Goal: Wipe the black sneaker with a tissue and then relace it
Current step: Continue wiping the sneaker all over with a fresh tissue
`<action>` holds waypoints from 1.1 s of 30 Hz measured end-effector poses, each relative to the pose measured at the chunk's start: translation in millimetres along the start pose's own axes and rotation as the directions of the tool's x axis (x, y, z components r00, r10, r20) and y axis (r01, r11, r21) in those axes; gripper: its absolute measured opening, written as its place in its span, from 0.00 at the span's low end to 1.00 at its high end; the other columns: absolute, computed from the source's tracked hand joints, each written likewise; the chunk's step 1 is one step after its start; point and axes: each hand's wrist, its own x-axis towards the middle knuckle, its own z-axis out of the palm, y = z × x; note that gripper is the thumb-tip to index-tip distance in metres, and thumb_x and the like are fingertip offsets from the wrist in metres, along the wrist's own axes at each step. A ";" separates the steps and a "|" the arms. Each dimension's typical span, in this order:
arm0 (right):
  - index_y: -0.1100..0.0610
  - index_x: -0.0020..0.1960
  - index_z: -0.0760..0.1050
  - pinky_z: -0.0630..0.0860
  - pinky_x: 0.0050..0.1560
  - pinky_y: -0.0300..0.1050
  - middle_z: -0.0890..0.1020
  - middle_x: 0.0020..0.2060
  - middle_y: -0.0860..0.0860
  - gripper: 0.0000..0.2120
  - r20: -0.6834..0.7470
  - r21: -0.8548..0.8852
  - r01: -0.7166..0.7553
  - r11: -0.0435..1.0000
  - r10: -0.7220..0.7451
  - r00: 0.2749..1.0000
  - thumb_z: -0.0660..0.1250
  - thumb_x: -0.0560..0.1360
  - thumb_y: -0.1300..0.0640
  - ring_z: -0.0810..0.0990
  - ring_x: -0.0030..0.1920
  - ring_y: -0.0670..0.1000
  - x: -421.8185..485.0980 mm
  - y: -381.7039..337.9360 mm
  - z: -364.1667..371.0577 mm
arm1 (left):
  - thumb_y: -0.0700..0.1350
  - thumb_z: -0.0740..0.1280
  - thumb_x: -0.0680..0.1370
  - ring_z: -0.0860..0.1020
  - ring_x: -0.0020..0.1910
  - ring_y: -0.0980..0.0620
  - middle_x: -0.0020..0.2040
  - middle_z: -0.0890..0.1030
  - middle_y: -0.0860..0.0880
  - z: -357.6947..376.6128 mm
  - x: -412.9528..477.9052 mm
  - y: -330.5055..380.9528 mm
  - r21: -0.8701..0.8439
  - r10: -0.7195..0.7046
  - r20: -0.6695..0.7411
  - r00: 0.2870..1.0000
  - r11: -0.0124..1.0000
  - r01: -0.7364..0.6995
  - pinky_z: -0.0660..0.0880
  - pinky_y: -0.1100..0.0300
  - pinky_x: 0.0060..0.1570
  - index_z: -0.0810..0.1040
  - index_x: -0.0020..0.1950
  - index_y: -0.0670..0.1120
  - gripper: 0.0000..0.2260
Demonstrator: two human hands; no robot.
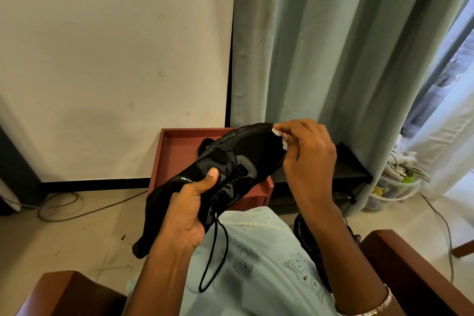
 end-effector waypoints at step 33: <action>0.57 0.50 0.84 0.77 0.53 0.42 0.85 0.46 0.48 0.14 0.183 0.095 0.031 0.995 -0.048 0.982 0.61 0.76 0.56 0.80 0.50 0.51 -48.4 -24.2 13.0 | 0.63 0.72 0.69 0.82 0.55 0.54 0.51 0.86 0.53 19.3 -17.8 -14.1 0.370 0.269 0.127 0.955 0.880 -0.297 0.75 0.49 0.64 0.85 0.52 0.55 0.17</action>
